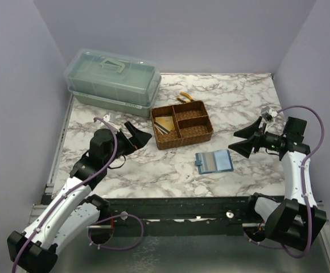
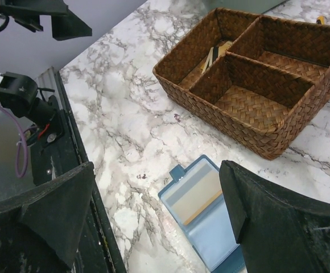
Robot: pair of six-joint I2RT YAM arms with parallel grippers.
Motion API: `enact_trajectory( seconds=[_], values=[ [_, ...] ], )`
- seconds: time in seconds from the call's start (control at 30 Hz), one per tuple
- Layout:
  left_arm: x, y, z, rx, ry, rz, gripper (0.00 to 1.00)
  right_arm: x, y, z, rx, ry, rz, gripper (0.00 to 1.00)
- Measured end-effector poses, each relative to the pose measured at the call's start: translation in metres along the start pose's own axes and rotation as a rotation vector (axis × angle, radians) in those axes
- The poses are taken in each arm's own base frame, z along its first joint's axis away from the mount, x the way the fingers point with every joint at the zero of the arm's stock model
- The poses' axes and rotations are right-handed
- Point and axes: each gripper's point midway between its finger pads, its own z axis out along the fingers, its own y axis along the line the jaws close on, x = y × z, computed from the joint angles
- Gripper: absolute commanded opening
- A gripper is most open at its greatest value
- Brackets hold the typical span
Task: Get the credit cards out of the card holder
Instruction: Close the card holder at the center of the board.
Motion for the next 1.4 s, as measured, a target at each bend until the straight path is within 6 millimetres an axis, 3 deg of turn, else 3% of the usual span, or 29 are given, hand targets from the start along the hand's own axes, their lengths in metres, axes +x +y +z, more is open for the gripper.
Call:
enact_trajectory(
  seconds=[0.17, 0.8, 1.4],
  values=[
    [-0.012, -0.015, -0.009, 0.024, -0.02, 0.011, 0.99, -0.002, -0.001, -0.001, 0.015, 0.002, -0.002, 0.99],
    [-0.015, -0.024, -0.039, 0.086, -0.064, -0.014, 0.99, -0.008, -0.002, -0.003, 0.057, 0.005, -0.009, 1.0],
    [-0.017, -0.005, -0.033, -0.018, -0.067, 0.052, 0.99, -0.01, -0.014, -0.009, 0.139, 0.002, 0.004, 1.0]
  ],
)
